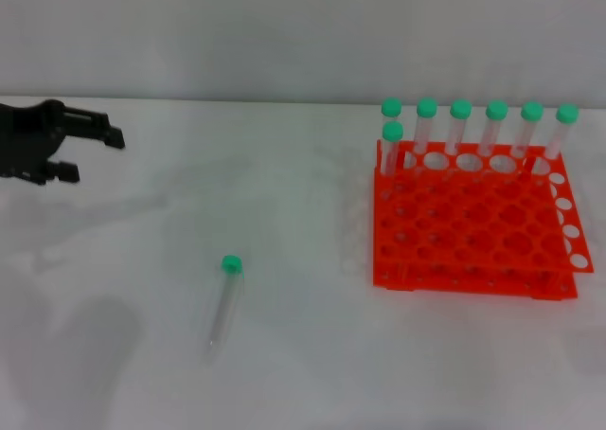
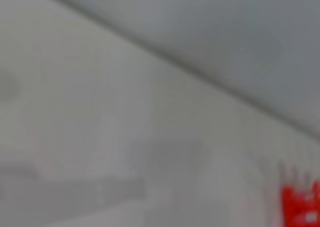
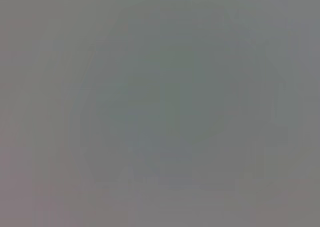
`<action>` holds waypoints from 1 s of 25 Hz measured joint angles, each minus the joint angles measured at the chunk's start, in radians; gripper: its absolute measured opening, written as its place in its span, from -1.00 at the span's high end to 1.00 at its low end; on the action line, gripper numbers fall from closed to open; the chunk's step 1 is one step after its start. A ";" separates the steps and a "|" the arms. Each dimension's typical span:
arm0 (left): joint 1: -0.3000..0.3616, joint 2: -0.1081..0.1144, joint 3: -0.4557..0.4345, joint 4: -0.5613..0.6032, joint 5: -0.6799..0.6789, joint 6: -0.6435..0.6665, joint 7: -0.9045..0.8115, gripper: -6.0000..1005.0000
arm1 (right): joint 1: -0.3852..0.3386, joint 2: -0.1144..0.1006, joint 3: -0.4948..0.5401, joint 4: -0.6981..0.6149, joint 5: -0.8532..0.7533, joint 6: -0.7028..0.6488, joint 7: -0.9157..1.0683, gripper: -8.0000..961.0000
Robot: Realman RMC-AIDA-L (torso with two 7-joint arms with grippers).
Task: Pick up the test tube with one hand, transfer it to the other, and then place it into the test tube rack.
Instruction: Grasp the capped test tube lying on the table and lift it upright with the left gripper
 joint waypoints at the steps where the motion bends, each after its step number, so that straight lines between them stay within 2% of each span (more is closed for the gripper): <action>1: -0.018 0.013 0.000 0.035 0.058 -0.001 -0.022 -0.71 | 0.000 -0.001 0.000 0.000 -0.002 0.002 -0.002 -0.40; 3: -0.050 0.029 0.000 0.094 0.147 -0.004 -0.056 -0.71 | 0.000 -0.003 0.001 -0.001 -0.003 0.004 -0.005 -0.40; 7: -0.118 0.037 0.000 0.211 0.318 -0.009 -0.108 -0.71 | -0.003 -0.005 0.001 -0.001 0.001 0.008 -0.009 -0.40; 9: -0.156 0.033 0.000 0.249 0.399 -0.018 -0.127 -0.71 | -0.004 -0.006 0.002 -0.001 0.002 0.010 -0.012 -0.40; 13: -0.204 0.009 -0.001 0.285 0.452 -0.020 -0.149 -0.71 | -0.009 0.002 0.002 -0.001 0.001 0.013 -0.032 -0.40; 21: -0.221 0.000 -0.002 0.440 0.523 -0.065 -0.229 -0.69 | -0.027 0.018 0.003 -0.001 0.003 0.008 -0.044 -0.40; 25: -0.223 -0.014 -0.002 0.479 0.577 -0.089 -0.253 -0.65 | -0.029 0.026 0.003 -0.001 0.003 0.007 -0.046 -0.40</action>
